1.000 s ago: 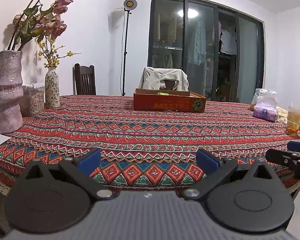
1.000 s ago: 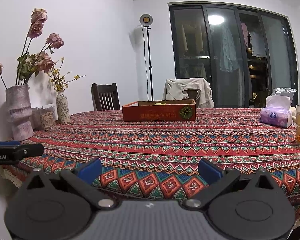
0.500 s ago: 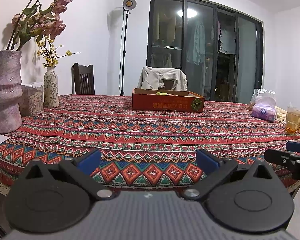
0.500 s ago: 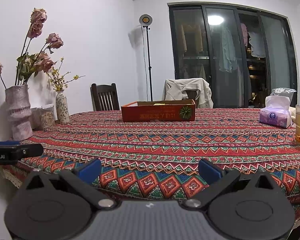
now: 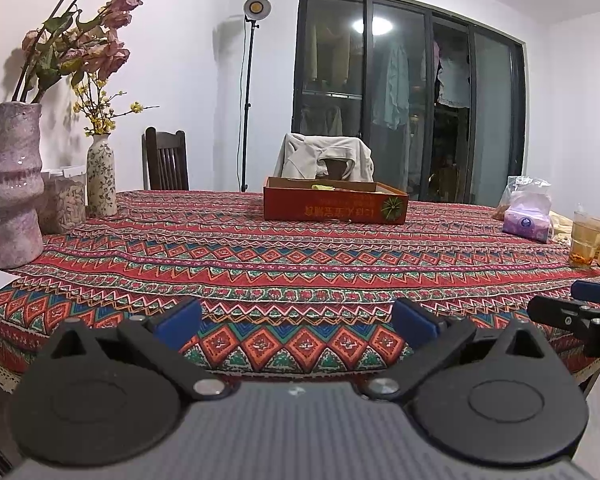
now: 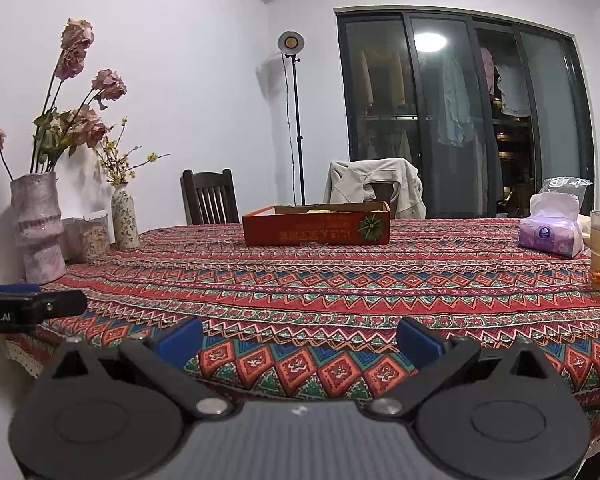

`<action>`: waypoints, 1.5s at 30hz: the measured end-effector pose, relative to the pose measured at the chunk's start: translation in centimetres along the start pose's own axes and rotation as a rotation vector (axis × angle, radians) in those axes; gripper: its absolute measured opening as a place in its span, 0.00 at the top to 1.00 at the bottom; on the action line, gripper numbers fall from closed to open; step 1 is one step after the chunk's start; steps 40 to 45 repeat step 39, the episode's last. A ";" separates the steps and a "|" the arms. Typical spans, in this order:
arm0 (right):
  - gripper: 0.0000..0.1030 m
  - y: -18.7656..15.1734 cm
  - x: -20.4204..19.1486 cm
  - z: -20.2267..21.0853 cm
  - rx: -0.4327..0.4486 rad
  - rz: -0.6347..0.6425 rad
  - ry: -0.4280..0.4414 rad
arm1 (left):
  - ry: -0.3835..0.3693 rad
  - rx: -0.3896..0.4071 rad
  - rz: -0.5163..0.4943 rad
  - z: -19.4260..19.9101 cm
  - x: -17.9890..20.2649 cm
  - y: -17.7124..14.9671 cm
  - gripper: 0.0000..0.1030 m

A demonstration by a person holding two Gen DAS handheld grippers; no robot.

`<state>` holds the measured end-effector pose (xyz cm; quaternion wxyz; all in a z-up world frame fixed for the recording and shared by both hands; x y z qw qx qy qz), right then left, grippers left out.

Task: Organize snacks

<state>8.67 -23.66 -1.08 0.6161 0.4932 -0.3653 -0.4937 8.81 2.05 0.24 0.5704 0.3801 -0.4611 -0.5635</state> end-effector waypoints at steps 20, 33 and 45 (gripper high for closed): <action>0.00 0.2 0.3 0.1 -0.002 -0.001 0.002 | -0.028 -0.003 -0.013 0.1 0.2 0.1 0.00; 0.00 0.1 0.3 0.0 -0.014 0.000 0.008 | -0.032 0.007 -0.026 0.2 0.6 0.1 0.00; 0.00 0.1 0.3 0.0 -0.015 0.000 0.008 | -0.035 0.013 -0.046 0.3 0.9 -0.1 0.00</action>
Point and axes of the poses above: each gripper's, at about its wrist camera, not at the fingertips, and z roughly against the way its jaws point, x to its right, y to its top, the point moved 4 cm from there along -z, roughly the way its jaws point, and after that the axes turned 4 degrees about z, right-handed, at the moved point
